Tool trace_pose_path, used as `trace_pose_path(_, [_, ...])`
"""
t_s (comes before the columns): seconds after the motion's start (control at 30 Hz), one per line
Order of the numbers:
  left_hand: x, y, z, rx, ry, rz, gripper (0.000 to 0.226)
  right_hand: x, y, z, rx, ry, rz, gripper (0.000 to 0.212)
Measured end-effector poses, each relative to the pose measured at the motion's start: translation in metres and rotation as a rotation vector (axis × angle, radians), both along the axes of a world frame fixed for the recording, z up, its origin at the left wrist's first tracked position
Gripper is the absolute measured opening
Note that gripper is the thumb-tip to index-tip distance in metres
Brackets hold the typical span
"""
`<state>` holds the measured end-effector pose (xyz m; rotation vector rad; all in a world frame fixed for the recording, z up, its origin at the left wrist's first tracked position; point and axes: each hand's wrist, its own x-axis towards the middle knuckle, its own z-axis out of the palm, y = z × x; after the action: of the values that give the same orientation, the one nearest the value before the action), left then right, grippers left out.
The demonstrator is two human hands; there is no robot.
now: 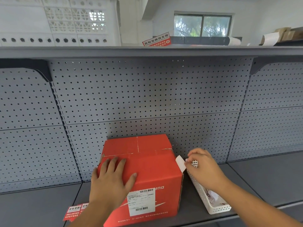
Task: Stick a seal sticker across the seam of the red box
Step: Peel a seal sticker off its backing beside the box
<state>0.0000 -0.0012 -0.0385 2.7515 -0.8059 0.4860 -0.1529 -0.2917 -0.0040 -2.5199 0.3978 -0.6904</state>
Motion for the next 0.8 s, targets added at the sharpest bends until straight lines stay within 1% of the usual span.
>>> trace_pose_path(0.37, [-0.001,0.000,0.001,0.012,0.011,-0.006,0.076,-0.015,-0.014,-0.003,0.138,0.002,-0.084,0.024])
trace_pose_path(0.57, [-0.003,0.001,0.002,0.017,0.011,-0.002,0.078,-0.019,-0.017,-0.004,0.141,0.015,-0.093,0.028])
trace_pose_path(0.8, [-0.004,0.001,0.004,0.026,0.021,-0.002,0.079,-0.022,-0.022,-0.008,0.122,0.037,-0.105,0.024])
